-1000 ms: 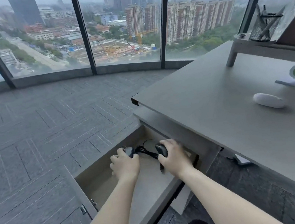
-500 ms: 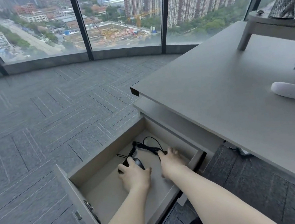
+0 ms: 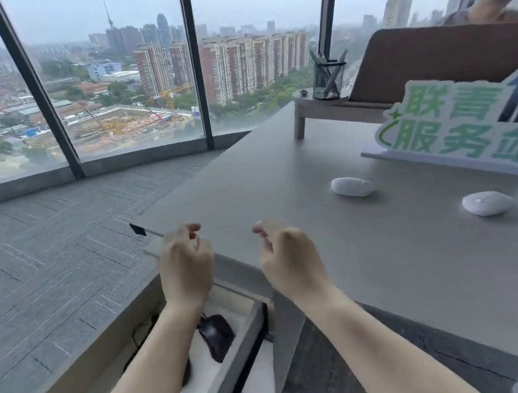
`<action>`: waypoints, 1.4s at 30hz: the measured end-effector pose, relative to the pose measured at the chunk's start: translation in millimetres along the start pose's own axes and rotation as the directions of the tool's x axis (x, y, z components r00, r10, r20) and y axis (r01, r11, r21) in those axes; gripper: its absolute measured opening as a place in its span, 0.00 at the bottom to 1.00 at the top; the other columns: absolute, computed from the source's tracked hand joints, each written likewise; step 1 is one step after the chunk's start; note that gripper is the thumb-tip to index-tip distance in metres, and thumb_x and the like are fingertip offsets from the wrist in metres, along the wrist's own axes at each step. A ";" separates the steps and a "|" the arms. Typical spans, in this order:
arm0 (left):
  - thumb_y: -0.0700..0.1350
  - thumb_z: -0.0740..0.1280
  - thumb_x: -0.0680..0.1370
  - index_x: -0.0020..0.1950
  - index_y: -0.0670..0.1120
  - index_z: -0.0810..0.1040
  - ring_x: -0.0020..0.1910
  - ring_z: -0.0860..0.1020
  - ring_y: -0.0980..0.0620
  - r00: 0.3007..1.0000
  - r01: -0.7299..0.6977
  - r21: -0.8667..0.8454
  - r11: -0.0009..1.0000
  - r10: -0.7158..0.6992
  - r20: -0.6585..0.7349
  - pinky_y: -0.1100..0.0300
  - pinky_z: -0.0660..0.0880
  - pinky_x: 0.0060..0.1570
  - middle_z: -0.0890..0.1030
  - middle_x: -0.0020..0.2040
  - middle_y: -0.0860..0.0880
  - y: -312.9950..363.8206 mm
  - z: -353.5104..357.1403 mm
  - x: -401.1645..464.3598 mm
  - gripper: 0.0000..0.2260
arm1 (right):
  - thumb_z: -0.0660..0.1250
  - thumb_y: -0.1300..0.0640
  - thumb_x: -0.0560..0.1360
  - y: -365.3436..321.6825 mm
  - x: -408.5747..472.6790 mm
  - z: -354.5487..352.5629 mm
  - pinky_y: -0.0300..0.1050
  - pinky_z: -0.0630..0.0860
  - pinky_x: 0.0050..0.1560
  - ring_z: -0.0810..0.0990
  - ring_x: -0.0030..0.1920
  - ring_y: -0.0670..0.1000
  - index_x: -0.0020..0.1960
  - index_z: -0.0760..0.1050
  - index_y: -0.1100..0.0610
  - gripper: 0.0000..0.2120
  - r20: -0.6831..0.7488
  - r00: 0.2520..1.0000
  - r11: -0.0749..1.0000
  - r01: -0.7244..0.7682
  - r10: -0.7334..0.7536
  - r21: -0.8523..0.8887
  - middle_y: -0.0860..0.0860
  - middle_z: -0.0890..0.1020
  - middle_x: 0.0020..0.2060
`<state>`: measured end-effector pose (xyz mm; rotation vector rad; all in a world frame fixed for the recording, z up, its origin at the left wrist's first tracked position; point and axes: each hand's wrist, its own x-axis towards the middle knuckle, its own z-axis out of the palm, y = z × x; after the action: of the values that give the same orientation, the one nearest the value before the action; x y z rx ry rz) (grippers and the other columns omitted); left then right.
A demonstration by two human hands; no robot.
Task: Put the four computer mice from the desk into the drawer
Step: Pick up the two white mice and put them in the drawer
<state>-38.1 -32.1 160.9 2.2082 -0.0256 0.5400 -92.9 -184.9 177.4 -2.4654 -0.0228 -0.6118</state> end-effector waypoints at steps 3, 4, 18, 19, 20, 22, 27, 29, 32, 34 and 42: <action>0.39 0.63 0.76 0.57 0.43 0.80 0.43 0.77 0.49 0.977 -0.148 -0.074 0.986 0.158 0.145 0.60 0.70 0.46 0.77 0.49 0.49 59.3 45.9 4.3 0.11 | 0.61 0.60 0.77 57.7 3.4 -60.0 0.50 0.75 0.50 0.78 0.57 0.58 0.60 0.78 0.53 0.13 -0.173 0.974 0.981 -0.165 0.146 -0.104 0.53 0.82 0.57; 0.39 0.63 0.76 0.57 0.43 0.80 0.45 0.78 0.48 0.959 -0.171 -0.105 0.980 0.190 0.212 0.61 0.70 0.46 0.76 0.49 0.49 75.5 65.5 3.3 0.11 | 0.63 0.59 0.77 81.9 2.9 -77.2 0.51 0.74 0.50 0.76 0.58 0.59 0.59 0.78 0.53 0.13 -0.219 0.957 0.963 -0.227 0.193 -0.145 0.54 0.81 0.57; 0.57 0.66 0.73 0.78 0.57 0.56 0.78 0.52 0.42 0.713 -0.410 0.170 0.896 0.198 0.673 0.48 0.58 0.73 0.53 0.80 0.46 177.6 260.3 33.7 0.36 | 0.60 0.54 0.74 313.8 9.3 -213.7 0.58 0.51 0.75 0.45 0.78 0.62 0.77 0.55 0.44 0.33 -0.107 0.769 0.659 -0.603 0.631 -0.448 0.50 0.50 0.80; 0.59 0.65 0.72 0.78 0.58 0.56 0.78 0.51 0.42 0.705 -0.432 0.199 0.880 0.192 0.682 0.46 0.57 0.73 0.52 0.81 0.47 180.2 268.8 36.9 0.36 | 0.60 0.56 0.74 320.8 10.7 -218.2 0.58 0.51 0.75 0.44 0.78 0.61 0.77 0.56 0.45 0.33 -0.067 0.780 0.679 -0.579 0.622 -0.451 0.49 0.50 0.80; 0.60 0.65 0.71 0.78 0.59 0.55 0.79 0.50 0.42 0.694 -0.452 0.226 0.863 0.181 0.697 0.45 0.56 0.73 0.52 0.81 0.47 182.4 276.5 39.9 0.37 | 0.59 0.58 0.74 326.9 12.3 -221.9 0.58 0.50 0.76 0.43 0.79 0.61 0.77 0.56 0.46 0.33 -0.021 0.790 0.696 -0.552 0.613 -0.459 0.49 0.50 0.80; 0.60 0.63 0.72 0.78 0.59 0.56 0.79 0.50 0.41 0.670 -0.487 0.265 0.832 0.161 0.725 0.44 0.56 0.74 0.54 0.80 0.47 187.0 288.1 44.9 0.35 | 0.57 0.61 0.74 336.2 16.0 -227.7 0.56 0.49 0.77 0.44 0.79 0.60 0.78 0.56 0.47 0.33 0.066 0.790 0.715 -0.512 0.610 -0.477 0.48 0.50 0.80; 0.57 0.61 0.75 0.72 0.55 0.67 0.71 0.64 0.39 0.681 -0.498 0.261 0.827 0.187 0.708 0.47 0.67 0.66 0.69 0.70 0.43 196.6 296.5 41.1 0.25 | 0.56 0.60 0.73 344.7 23.9 -236.2 0.53 0.62 0.69 0.61 0.69 0.60 0.75 0.61 0.44 0.31 0.127 0.795 0.711 -0.442 0.593 -0.547 0.46 0.64 0.74; 0.58 0.62 0.75 0.69 0.54 0.70 0.68 0.66 0.39 0.703 -0.495 0.269 0.826 0.199 0.683 0.48 0.68 0.63 0.71 0.66 0.42 196.1 292.9 33.9 0.23 | 0.57 0.56 0.73 342.0 23.4 -237.9 0.54 0.65 0.64 0.63 0.66 0.61 0.71 0.63 0.41 0.28 0.136 0.792 0.681 -0.407 0.595 -0.609 0.45 0.66 0.71; 0.60 0.65 0.73 0.65 0.53 0.74 0.66 0.69 0.41 0.742 -0.473 0.265 0.840 0.218 0.634 0.49 0.69 0.60 0.73 0.63 0.44 193.1 279.6 22.2 0.23 | 0.59 0.50 0.73 333.7 23.3 -240.0 0.54 0.66 0.62 0.65 0.65 0.61 0.68 0.66 0.41 0.23 0.146 0.774 0.662 -0.409 0.616 -0.628 0.48 0.70 0.68; 0.62 0.68 0.71 0.62 0.51 0.75 0.64 0.71 0.42 0.775 -0.413 0.230 0.881 0.207 0.597 0.51 0.70 0.57 0.75 0.61 0.45 190.8 262.2 12.3 0.23 | 0.62 0.48 0.71 323.0 19.9 -237.7 0.51 0.67 0.59 0.67 0.63 0.60 0.65 0.69 0.43 0.21 0.146 0.777 0.684 -0.427 0.612 -0.591 0.50 0.73 0.63; 0.61 0.67 0.72 0.63 0.49 0.74 0.59 0.75 0.43 0.925 -0.110 0.053 0.993 0.082 0.372 0.53 0.71 0.52 0.76 0.59 0.46 147.8 137.3 -25.5 0.24 | 0.70 0.45 0.67 201.1 -6.3 -179.7 0.47 0.72 0.48 0.75 0.53 0.54 0.56 0.73 0.51 0.21 0.085 0.939 0.922 -0.304 0.332 -0.239 0.49 0.75 0.49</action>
<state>-39.7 -234.2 183.9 2.3607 -0.3193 0.1713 -143.6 -449.3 194.2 -2.6397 0.4134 -0.3318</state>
